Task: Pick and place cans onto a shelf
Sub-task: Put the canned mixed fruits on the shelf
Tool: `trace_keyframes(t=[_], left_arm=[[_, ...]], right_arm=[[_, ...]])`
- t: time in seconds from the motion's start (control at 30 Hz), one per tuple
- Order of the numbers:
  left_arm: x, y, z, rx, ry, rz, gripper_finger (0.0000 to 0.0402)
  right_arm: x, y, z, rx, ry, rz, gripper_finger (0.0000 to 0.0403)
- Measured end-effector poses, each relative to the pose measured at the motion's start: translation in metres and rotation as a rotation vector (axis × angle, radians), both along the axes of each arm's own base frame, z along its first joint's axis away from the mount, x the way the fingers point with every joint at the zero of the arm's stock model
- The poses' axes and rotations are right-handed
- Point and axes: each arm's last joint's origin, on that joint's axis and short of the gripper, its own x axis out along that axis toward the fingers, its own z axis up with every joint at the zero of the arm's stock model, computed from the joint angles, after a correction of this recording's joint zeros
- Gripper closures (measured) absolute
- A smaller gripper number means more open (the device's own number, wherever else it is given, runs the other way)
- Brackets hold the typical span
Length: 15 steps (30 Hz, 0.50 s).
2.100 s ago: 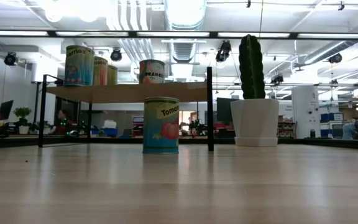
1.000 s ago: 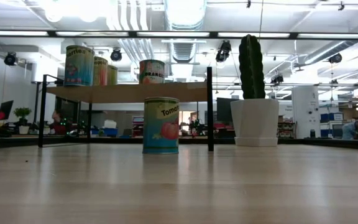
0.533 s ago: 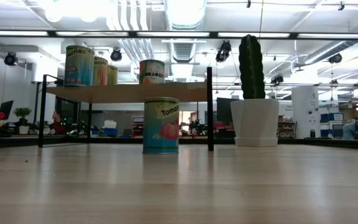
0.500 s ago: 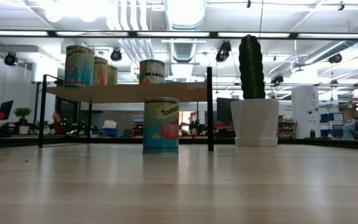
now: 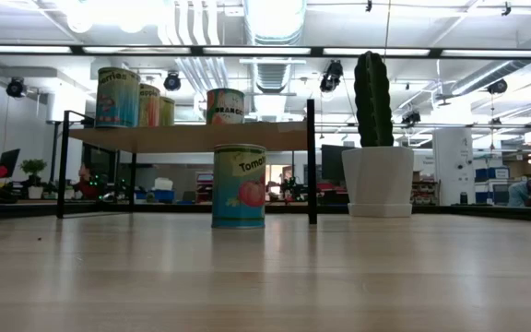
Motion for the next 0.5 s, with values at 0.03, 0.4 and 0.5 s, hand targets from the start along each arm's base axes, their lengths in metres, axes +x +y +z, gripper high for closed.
trace_keyframes(t=[0.03, 0.4, 0.5], left_arm=[[0.0, 0.0, 0.0, -0.001, 0.0, 0.0, 0.0402], [0.0, 0.0, 0.0, -0.002, -0.001, 0.0, 0.0402], [0.0, 0.0, 0.0, -0.002, -0.001, 0.0, 0.0402]], right_arm=[[0.0, 0.0, 0.0, -0.001, 0.001, 0.002, 0.0037], [0.003, 0.006, -0.016, -0.007, -0.002, 0.033, 0.0037], [0.003, 0.008, -0.021, -0.025, 0.015, 0.05, 0.0037]])
